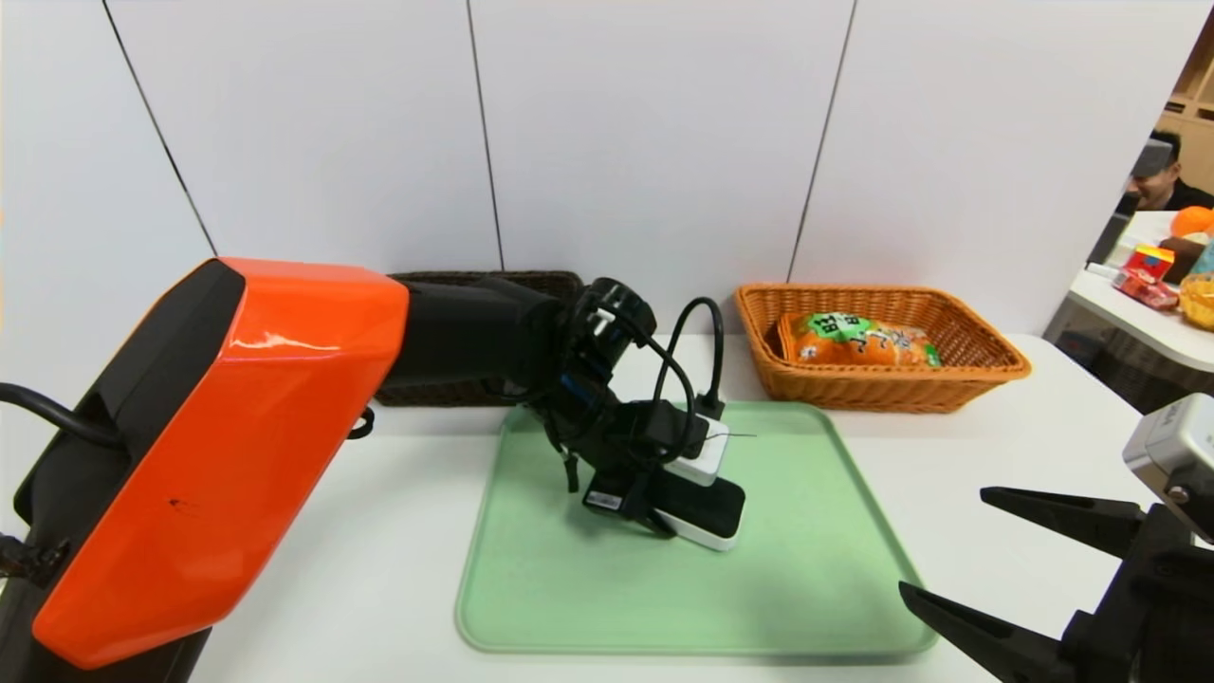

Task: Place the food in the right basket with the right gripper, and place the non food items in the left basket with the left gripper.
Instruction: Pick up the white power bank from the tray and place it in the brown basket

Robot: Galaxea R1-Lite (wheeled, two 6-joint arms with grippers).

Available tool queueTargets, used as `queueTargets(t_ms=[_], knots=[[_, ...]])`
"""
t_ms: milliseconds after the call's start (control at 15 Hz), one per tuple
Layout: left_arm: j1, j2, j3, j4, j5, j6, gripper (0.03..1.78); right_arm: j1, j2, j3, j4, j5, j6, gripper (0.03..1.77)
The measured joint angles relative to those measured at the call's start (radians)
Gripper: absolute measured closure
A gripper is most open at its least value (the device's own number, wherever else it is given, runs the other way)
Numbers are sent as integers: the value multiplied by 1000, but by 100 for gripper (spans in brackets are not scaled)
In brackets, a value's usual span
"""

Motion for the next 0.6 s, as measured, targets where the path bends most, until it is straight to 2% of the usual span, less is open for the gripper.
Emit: queueTargets(t_ms=[600], knots=[[11,-118,42,4,-1,-21,86,1,-3,0,0,0,-2,10]])
